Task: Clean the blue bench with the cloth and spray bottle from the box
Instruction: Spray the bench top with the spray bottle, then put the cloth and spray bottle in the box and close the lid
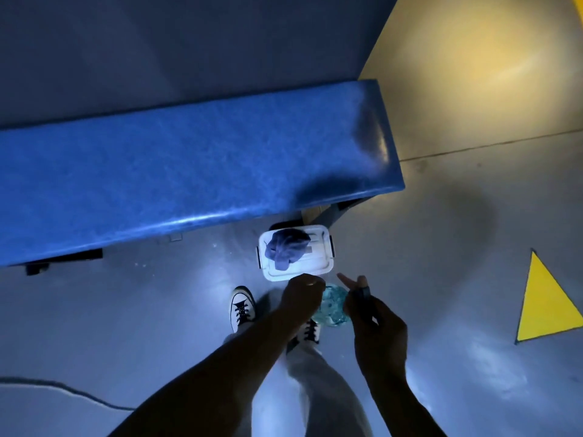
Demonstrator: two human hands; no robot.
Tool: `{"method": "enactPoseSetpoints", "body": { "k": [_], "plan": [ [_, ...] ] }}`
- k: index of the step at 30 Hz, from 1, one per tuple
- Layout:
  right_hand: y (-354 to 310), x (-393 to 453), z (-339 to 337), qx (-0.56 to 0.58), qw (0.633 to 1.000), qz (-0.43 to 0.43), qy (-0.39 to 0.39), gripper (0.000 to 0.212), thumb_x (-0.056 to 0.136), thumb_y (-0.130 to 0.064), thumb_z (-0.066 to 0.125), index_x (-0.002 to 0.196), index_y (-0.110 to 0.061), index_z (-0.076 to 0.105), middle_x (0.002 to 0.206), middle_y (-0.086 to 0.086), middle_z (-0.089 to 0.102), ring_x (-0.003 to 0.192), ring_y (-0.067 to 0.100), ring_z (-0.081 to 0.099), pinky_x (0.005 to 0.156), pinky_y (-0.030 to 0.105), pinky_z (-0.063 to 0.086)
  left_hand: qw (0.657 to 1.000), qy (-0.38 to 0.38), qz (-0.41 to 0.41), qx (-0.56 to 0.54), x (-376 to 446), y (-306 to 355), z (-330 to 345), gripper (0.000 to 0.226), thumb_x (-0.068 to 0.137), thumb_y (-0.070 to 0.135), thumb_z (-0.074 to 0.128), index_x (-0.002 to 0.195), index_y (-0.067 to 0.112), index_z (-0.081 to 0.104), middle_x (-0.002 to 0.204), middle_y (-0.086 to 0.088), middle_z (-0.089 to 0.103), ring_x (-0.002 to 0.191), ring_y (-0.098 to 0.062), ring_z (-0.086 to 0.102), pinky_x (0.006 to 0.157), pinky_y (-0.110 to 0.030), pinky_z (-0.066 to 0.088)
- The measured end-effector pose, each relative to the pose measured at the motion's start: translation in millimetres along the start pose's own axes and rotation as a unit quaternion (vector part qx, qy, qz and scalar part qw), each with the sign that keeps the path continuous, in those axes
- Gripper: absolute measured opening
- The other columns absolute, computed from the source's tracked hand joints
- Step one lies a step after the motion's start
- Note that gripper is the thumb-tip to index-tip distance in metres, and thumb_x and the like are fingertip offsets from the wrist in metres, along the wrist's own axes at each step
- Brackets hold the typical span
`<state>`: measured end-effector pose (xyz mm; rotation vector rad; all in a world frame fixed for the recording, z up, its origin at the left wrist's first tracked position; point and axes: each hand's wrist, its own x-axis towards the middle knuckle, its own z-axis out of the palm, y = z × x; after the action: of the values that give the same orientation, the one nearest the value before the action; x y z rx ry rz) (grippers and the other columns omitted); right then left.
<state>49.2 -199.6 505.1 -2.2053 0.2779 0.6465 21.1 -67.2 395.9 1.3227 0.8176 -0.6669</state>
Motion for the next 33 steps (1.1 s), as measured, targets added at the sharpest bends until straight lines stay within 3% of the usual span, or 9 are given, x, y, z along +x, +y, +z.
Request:
{"method": "enactPoseSetpoints", "body": {
  "k": [2, 4, 8, 11, 15, 21, 25, 29, 33],
  "plan": [
    [16, 20, -3, -0.011, 1.0, 0.015, -0.011, 0.017, 0.089, -0.029, 0.076, 0.105, -0.024, 0.081, 0.093, -0.01, 0.079, 0.083, 0.0, 0.073, 0.079, 0.03, 0.06, 0.997, 0.045, 0.003, -0.07, 10, -18, 2, 0.024, 0.079, 0.0, 0.053, 0.082, 0.005, 0.076, 0.07, -0.001, 0.071, 0.065, -0.019, 0.072, 0.057, -0.016, 0.053],
    [39, 49, -3, -0.03, 0.999, 0.024, -0.023, 0.019, 0.089, -0.031, 0.076, 0.106, -0.023, 0.081, 0.095, -0.009, 0.079, 0.087, 0.002, 0.073, 0.085, 0.035, 0.061, 0.987, 0.158, -0.023, -0.012, 18, -28, 11, 0.024, 0.098, 0.012, 0.053, 0.107, 0.005, 0.074, 0.089, 0.001, 0.07, 0.087, -0.018, 0.068, 0.074, -0.017, 0.05],
    [86, 118, 6, -0.053, 0.998, 0.016, -0.035, 0.021, 0.089, -0.029, 0.076, 0.107, -0.02, 0.08, 0.099, -0.002, 0.079, 0.091, 0.013, 0.073, 0.083, 0.028, 0.055, 0.979, 0.181, -0.093, 0.005, 54, -76, 20, 0.024, 0.085, 0.028, 0.059, 0.065, 0.015, 0.064, 0.096, -0.023, 0.075, 0.071, -0.027, 0.065, 0.064, -0.025, 0.047],
    [120, 174, 18, -0.086, 0.995, 0.009, -0.042, 0.021, 0.09, -0.029, 0.074, 0.107, -0.018, 0.079, 0.098, 0.001, 0.079, 0.08, 0.014, 0.07, 0.072, 0.02, 0.051, 0.969, 0.201, -0.137, -0.044, 87, -107, 26, 0.016, 0.083, 0.027, 0.062, 0.077, 0.02, 0.076, 0.086, -0.014, 0.074, 0.078, -0.018, 0.063, 0.071, -0.028, 0.046],
    [175, 244, 43, -0.144, 0.988, -0.008, -0.055, 0.022, 0.09, -0.029, 0.072, 0.108, -0.019, 0.078, 0.107, 0.004, 0.079, 0.094, 0.024, 0.071, 0.084, 0.032, 0.054, 0.953, 0.258, -0.135, -0.084, 146, -138, 23, 0.015, 0.069, 0.03, 0.061, 0.06, 0.022, 0.071, 0.073, -0.015, 0.074, 0.07, -0.03, 0.07, 0.065, -0.036, 0.042],
    [246, 335, 91, -0.197, 0.978, -0.019, -0.062, 0.021, 0.089, -0.024, 0.071, 0.106, -0.016, 0.08, 0.103, 0.009, 0.079, 0.097, 0.029, 0.071, 0.081, 0.028, 0.051, 0.913, 0.385, -0.082, 0.108, 245, -167, 2, 0.021, 0.091, 0.025, 0.063, 0.085, 0.008, 0.074, 0.09, -0.016, 0.077, 0.087, -0.038, 0.072, 0.068, -0.035, 0.05],
    [287, 377, 125, -0.215, 0.974, 0.004, -0.075, 0.015, 0.087, -0.024, 0.069, 0.095, -0.015, 0.079, 0.08, 0.007, 0.074, 0.075, 0.025, 0.067, 0.057, 0.022, 0.044, 0.875, 0.463, 0.037, 0.138, 283, -181, -5, 0.018, 0.085, 0.015, 0.068, 0.102, 0.008, 0.071, 0.105, -0.019, 0.069, 0.101, -0.04, 0.065, 0.085, -0.042, 0.054],
    [314, 401, 145, -0.219, 0.973, 0.001, -0.074, 0.015, 0.089, -0.025, 0.069, 0.09, -0.012, 0.076, 0.077, 0.009, 0.07, 0.061, 0.015, 0.058, 0.052, 0.018, 0.037, 0.872, 0.437, 0.048, 0.216, 312, -195, -14, 0.07, 0.078, 0.039, 0.071, 0.143, 0.027, 0.049, 0.143, -0.011, 0.048, 0.127, -0.036, 0.049, 0.103, -0.046, 0.049],
    [317, 410, 153, -0.216, 0.971, -0.034, -0.096, 0.012, 0.09, -0.026, 0.072, 0.095, -0.016, 0.075, 0.082, 0.004, 0.068, 0.066, 0.015, 0.057, 0.055, 0.025, 0.038, 0.868, 0.438, 0.027, 0.233, 331, -193, -19, 0.065, 0.081, 0.038, 0.075, 0.141, 0.031, 0.051, 0.139, -0.011, 0.05, 0.126, -0.037, 0.049, 0.095, -0.047, 0.051]
  ]
}}
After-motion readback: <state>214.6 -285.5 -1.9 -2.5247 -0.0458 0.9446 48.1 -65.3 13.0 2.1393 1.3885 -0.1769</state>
